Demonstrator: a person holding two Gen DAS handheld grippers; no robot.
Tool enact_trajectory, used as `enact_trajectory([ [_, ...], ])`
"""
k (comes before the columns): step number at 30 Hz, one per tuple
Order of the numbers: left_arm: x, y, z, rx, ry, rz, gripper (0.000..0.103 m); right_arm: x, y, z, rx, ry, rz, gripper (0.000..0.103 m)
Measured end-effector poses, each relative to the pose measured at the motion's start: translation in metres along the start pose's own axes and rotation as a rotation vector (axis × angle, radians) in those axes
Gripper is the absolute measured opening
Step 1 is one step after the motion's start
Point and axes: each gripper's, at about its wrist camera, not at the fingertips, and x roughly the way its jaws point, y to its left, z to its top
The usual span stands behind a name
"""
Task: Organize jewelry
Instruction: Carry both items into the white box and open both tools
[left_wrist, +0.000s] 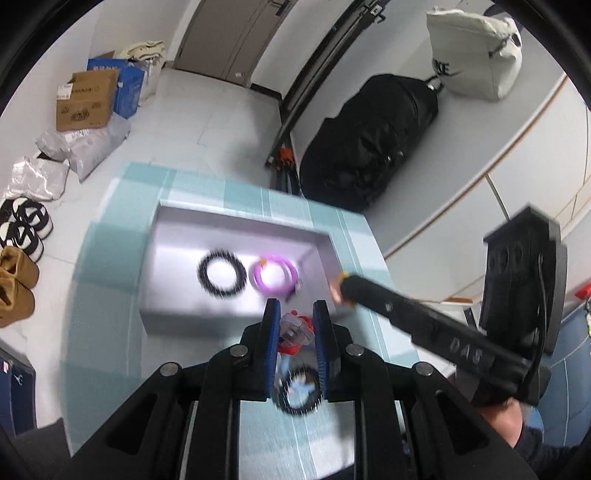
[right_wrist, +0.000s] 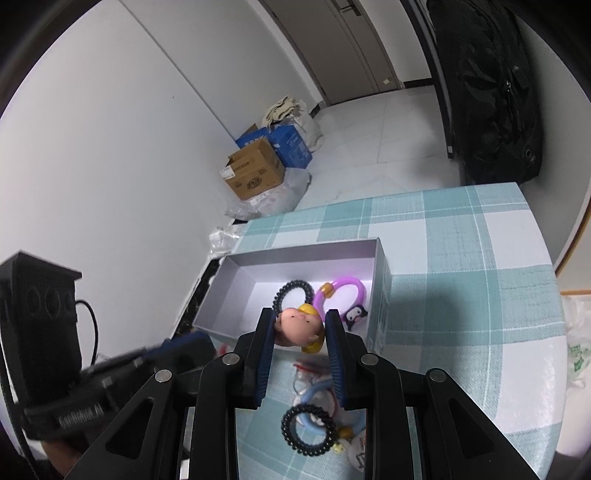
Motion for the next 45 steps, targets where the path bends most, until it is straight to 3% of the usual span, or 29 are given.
enact_trajectory([
  [15, 0.035, 0.001, 0.047, 0.056, 0.038, 0.070, 0.013, 0.022, -0.014, 0.031, 0.062, 0.013, 0.027, 0.026],
  [30, 0.068, 0.012, 0.044, 0.021, 0.138, 0.058, 0.013, 0.045, -0.031, 0.034, 0.111, 0.089, 0.032, 0.026],
  [39, 0.075, 0.014, 0.046, -0.016, 0.145, 0.045, 0.014, 0.047, -0.031, 0.036, 0.100, 0.087, 0.015, 0.028],
  [40, 0.074, 0.014, 0.047, -0.018, 0.142, 0.052, 0.016, 0.046, -0.031, 0.036, 0.098, 0.082, 0.009, 0.028],
  [42, 0.073, 0.014, 0.046, -0.018, 0.136, 0.062, 0.041, 0.045, -0.032, 0.037, 0.100, 0.076, 0.007, 0.030],
  [43, 0.072, 0.015, 0.046, -0.024, 0.130, 0.064, 0.047, 0.044, -0.033, 0.037, 0.104, 0.074, 0.016, 0.031],
  [45, 0.067, 0.016, 0.045, -0.044, 0.111, 0.031, 0.053, 0.041, -0.034, 0.037, 0.110, 0.061, 0.023, 0.033],
])
